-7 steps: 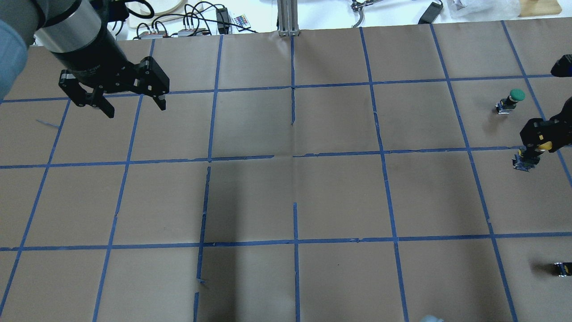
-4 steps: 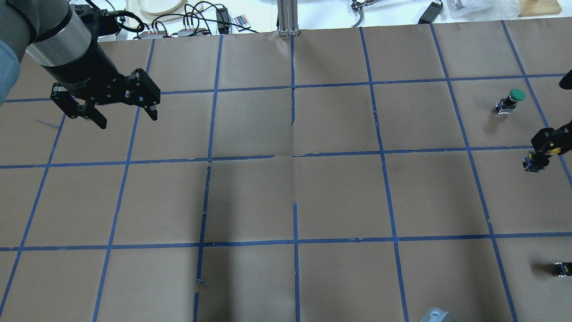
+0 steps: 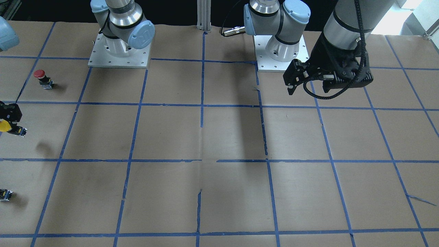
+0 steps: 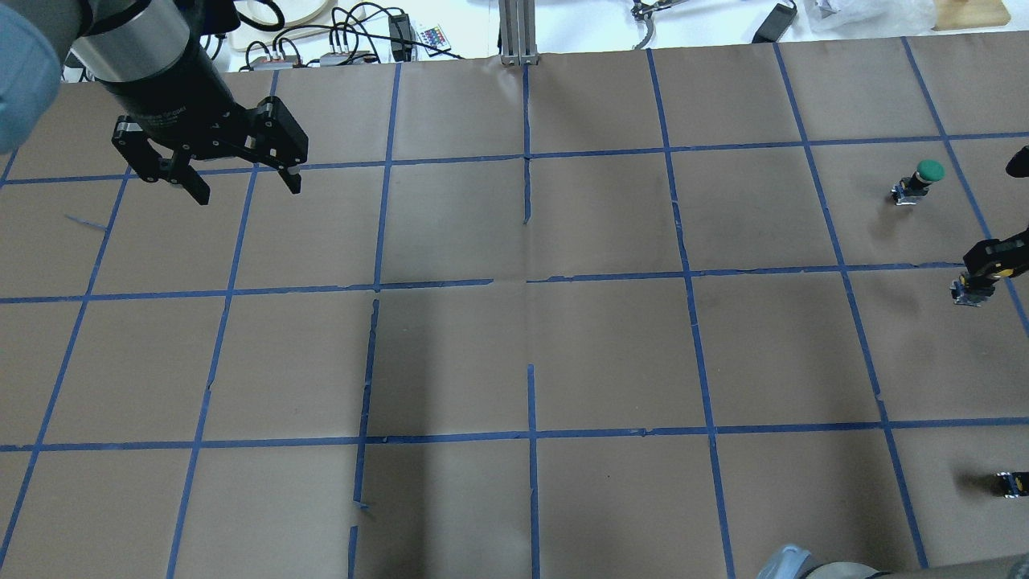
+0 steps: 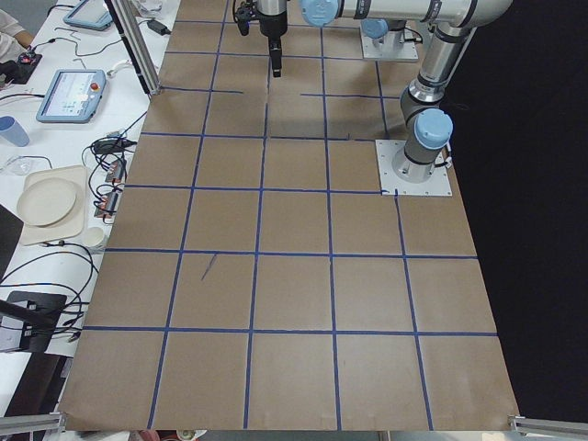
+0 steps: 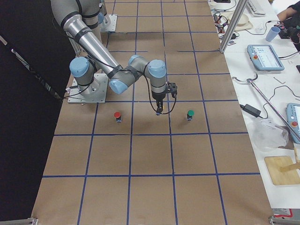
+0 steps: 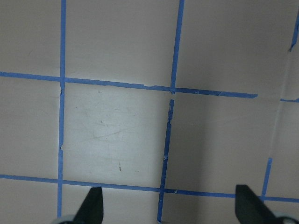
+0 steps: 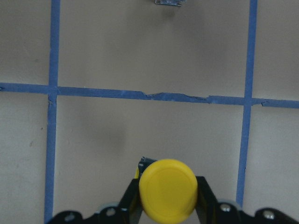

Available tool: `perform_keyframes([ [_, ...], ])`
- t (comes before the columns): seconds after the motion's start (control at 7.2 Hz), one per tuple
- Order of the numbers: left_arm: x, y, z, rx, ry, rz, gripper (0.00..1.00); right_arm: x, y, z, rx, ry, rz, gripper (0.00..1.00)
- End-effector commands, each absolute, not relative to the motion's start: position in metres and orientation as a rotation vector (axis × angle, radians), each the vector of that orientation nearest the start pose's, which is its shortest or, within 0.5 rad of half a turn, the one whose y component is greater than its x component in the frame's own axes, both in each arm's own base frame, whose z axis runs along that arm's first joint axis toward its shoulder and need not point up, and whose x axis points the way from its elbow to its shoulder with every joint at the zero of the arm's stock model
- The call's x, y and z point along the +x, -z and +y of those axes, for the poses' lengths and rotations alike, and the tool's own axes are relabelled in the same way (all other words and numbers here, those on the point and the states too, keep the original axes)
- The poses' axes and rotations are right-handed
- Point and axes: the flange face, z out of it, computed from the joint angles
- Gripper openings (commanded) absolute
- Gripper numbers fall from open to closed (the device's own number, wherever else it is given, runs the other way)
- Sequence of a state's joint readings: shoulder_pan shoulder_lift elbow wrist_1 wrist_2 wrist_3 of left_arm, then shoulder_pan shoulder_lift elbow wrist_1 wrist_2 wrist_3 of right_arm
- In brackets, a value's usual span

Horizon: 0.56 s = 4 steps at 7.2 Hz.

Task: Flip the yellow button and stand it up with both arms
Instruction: 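Carry the button with the right gripper to the far side while the left gripper withdraws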

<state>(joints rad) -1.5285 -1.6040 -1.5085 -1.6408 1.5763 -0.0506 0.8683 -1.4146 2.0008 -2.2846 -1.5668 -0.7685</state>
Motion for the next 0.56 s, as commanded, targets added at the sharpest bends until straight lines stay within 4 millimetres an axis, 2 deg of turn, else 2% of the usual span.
perform_keyframes([
  [0.0, -0.113, -0.490, -0.508, -0.142, -0.072, 3.133, 1.00, -0.225, -0.267, -0.474, -0.145, 0.177, 3.165, 0.06],
  [0.14, -0.113, -0.488, -0.508, -0.156, -0.079, 3.132, 1.00, -0.224, -0.260, -0.475, -0.151, 0.162, 3.139, 0.07],
  [0.42, -0.114, -0.480, -0.506, -0.158, -0.091, 3.131, 1.00, -0.233, -0.252, -0.473, -0.148, 0.155, 3.134, 0.08],
])
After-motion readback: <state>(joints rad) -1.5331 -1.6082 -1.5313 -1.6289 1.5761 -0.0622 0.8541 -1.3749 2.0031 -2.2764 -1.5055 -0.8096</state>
